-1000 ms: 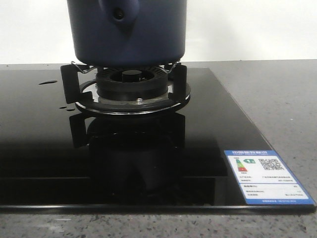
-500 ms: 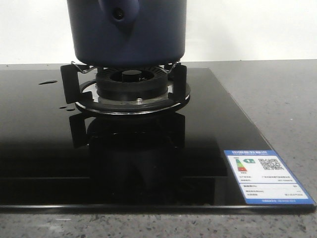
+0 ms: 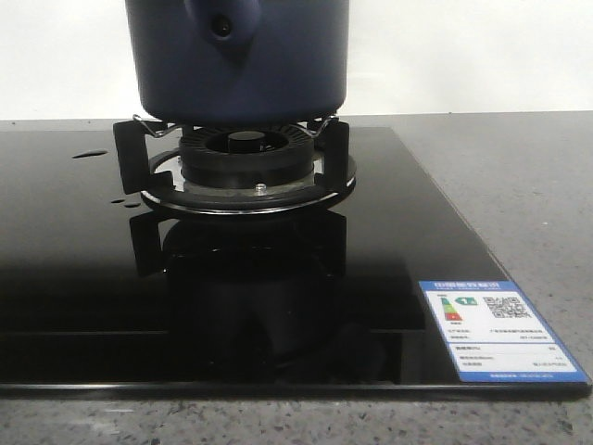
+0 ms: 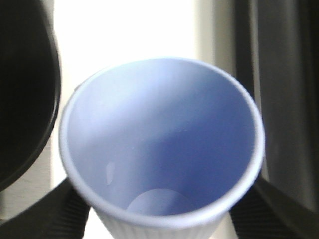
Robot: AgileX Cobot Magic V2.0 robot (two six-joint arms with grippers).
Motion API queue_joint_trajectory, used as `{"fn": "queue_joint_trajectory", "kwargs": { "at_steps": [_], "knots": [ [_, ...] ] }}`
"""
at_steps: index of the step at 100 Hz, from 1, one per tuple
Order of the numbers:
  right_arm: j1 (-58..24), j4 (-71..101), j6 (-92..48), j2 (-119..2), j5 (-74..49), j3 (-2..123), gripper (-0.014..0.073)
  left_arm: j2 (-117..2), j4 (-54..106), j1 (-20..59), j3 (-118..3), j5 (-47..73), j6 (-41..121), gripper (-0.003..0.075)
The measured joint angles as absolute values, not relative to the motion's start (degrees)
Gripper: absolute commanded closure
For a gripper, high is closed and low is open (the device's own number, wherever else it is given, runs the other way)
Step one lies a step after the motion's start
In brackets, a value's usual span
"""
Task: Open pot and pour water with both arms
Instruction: 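Turn the cup upright and carry it back beside the stove, then lower the cup onto the counter and open the right gripper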
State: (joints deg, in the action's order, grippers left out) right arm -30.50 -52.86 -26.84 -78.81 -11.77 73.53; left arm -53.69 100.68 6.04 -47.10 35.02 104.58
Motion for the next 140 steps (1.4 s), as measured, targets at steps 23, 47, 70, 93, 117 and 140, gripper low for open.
{"fn": "queue_joint_trajectory", "kwargs": {
  "at_steps": [23,47,70,93,117,140],
  "knots": [
    [-30.27,-42.01,-10.69,-70.41,-21.94,73.53,0.0389,-53.69,100.68,7.88,-47.10,34.89,104.58,0.0530],
    [-24.80,-29.81,-0.52,-59.91,-26.51,68.52,0.0389,-55.68,100.77,10.35,-47.10,34.89,104.58,0.0530],
    [-15.74,-28.23,10.72,-49.18,-15.11,47.09,0.0389,-56.27,100.77,10.96,-47.10,34.81,104.58,0.0530],
    [-6.42,-27.07,17.92,-45.28,0.76,27.08,0.0389,-56.27,100.77,11.07,-47.10,34.81,104.58,0.0530],
    [-1.90,-24.11,18.69,-45.28,9.76,18.68,0.0386,-56.27,100.77,11.07,-47.10,34.92,104.58,0.0530],
    [-1.88,-23.99,18.69,-47.61,7.99,18.41,0.0216,-56.27,100.77,11.07,-47.10,35.02,104.58,0.0530]
  ]
}}
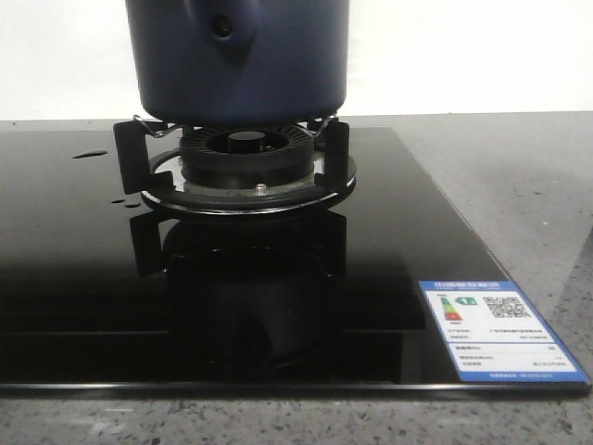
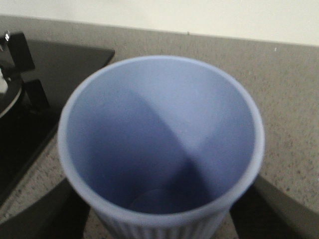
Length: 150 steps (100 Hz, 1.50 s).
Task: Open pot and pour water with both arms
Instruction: 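Lower the cup onto the counter and open the right gripper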
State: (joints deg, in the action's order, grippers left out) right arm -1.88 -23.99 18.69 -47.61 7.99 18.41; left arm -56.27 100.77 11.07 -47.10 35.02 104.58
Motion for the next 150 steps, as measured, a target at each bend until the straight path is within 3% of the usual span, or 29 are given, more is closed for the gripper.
{"fn": "queue_joint_trajectory", "kwargs": {
  "at_steps": [16,52,67,117,135,150],
  "knots": [
    [-1.88,-23.89,18.73,-48.12,7.83,18.41,0.0091,-56.27,100.77,11.07,-47.10,35.48,104.58,0.0530],
    [-1.88,-23.65,18.82,-43.77,7.83,18.41,0.0087,-56.27,100.77,11.07,-47.10,36.13,104.58,0.0530],
    [-1.88,-23.52,18.82,-41.05,7.19,18.41,0.0028,-56.27,100.77,11.07,-47.10,36.13,104.58,0.0530],
    [-1.88,-23.11,18.82,-45.10,4.29,18.41,0.0025,-56.27,100.77,11.07,-47.10,36.03,104.58,0.0530],
    [-1.88,-23.11,18.82,-41.90,4.43,18.41,-0.0050,-56.27,100.77,11.07,-47.10,36.03,104.58,0.0530],
    [-1.88,-23.11,18.82,-38.19,3.82,18.41,-0.0052,-56.27,100.77,11.07,-47.55,36.03,104.58,0.0530]
  ]
}}
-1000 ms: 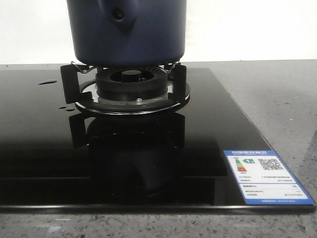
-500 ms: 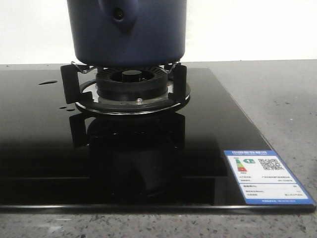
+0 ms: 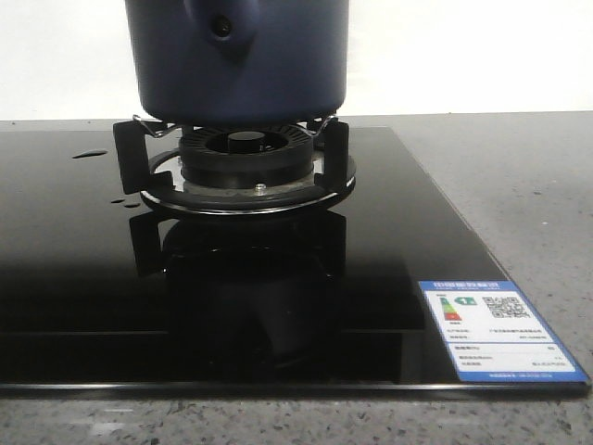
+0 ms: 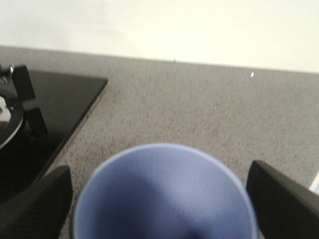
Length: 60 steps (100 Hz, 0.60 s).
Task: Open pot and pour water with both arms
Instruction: 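Lower the cup onto the counter and open the right gripper, then lower the glass lid back onto the pot with the left gripper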
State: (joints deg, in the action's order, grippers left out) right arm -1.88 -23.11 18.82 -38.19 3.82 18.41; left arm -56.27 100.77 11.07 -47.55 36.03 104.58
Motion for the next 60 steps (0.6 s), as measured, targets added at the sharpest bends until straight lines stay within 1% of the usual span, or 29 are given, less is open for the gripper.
{"fn": "queue_joint_trajectory", "kwargs": {
  "at_steps": [16,29,60],
  "knots": [
    [-1.88,-23.00,18.82,-32.84,3.70,18.41,-0.0052,-56.82,100.77,11.07,-50.58,36.30,104.58,0.0530],
    [-1.88,-23.07,18.82,-28.46,2.26,19.33,-0.0052,-59.49,100.77,11.65,-53.70,36.91,104.58,0.0530],
    [-1.88,-22.95,18.82,-19.78,0.00,27.98,-0.0050,-68.87,100.65,17.63,-58.04,37.23,104.58,0.0530]
  ]
}}
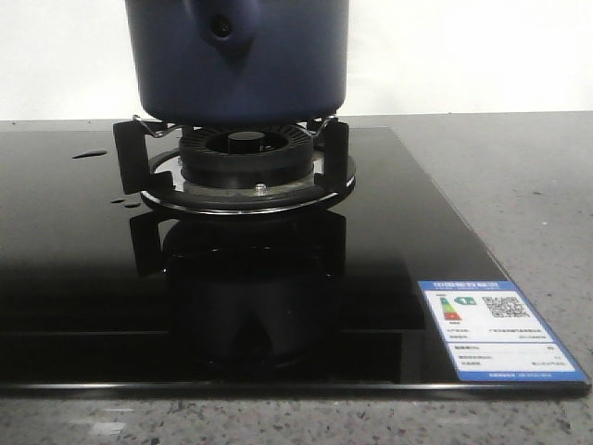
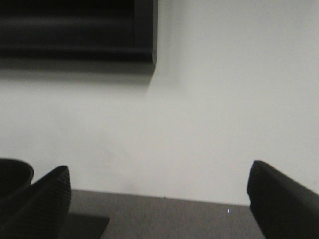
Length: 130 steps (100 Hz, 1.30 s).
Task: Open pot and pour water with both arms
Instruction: 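Lower the glass lid back onto the pot with the left gripper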
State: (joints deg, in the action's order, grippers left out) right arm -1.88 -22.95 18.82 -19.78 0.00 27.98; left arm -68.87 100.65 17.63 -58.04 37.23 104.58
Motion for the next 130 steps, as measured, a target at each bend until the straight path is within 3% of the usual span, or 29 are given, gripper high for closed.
{"fn": "queue_joint_trajectory", "kwargs": {
  "at_steps": [10,19,24,39,130],
  "knots": [
    [-1.88,-22.86,18.93,-17.86,0.34,30.33,-0.0038,-71.92,100.52,18.14,-58.91,37.64,104.58,0.0530],
    [-1.88,-22.86,18.93,-17.16,0.00,31.52,0.0071,-74.07,100.26,18.13,-59.59,37.93,104.58,0.0530],
    [-1.88,-22.73,18.93,-17.02,-0.63,31.95,0.0185,-75.36,100.26,18.13,-60.01,38.03,104.58,0.0530],
    [-1.88,-20.87,18.93,-17.02,-3.61,32.08,0.0670,-77.78,100.12,18.13,-60.37,38.52,104.58,0.0530],
    [-1.88,-18.65,18.93,-17.02,-17.94,32.08,0.0661,-86.40,99.59,18.13,-64.08,41.13,104.78,0.0530]
  ]
}}
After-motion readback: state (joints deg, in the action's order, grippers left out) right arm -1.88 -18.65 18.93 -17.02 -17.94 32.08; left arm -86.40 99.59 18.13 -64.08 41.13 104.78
